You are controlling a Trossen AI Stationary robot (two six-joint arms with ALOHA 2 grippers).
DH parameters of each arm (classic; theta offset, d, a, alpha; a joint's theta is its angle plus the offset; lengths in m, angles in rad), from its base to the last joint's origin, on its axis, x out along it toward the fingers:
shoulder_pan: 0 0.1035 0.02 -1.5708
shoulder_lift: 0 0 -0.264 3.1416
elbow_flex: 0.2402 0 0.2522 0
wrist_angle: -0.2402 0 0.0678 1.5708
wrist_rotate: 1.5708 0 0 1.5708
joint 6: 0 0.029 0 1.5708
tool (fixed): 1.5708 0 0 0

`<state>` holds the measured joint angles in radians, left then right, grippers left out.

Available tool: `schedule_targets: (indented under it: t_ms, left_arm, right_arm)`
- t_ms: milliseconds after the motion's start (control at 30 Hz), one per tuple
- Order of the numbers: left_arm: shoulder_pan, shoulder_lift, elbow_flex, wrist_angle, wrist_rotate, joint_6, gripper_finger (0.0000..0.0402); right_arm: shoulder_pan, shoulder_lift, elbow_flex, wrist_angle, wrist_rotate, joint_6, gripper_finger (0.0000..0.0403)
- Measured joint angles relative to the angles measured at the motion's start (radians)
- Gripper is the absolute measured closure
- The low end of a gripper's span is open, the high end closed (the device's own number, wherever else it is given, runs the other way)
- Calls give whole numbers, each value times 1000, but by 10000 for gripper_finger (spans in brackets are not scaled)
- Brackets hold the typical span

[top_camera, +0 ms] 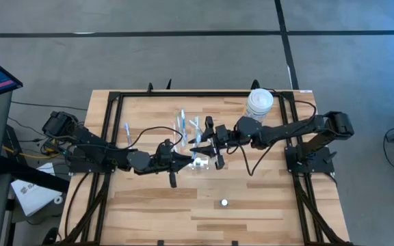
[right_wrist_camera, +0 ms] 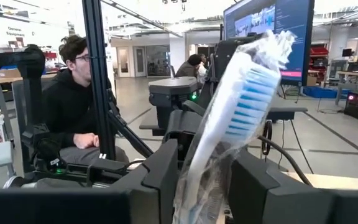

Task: Pick & Place toothbrushing station
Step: Put the left blue toothbrush into the transparent organizer

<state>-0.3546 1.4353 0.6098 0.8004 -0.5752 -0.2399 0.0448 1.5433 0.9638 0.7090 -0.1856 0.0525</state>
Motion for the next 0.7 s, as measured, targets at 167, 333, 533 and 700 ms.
schedule_targets:
  t_ms: [167, 333, 533, 700]
  left_arm:
    - [0, 0, 0, 0, 0, 0, 372]
    - [3, 0, -1, -1, -1, 1, 362]
    - [3, 0, -1, 0, 0, 1, 360]
    - [3, 0, -1, 0, -1, 0, 350]
  right_arm:
    - [0, 0, 0, -1, 0, 0, 344]
    - [1, 0, 0, -1, -25, 0, 394]
    - [0, 0, 0, -2, -49, 0, 395]
    - [0, -1, 0, -8, -57, 7, 396]
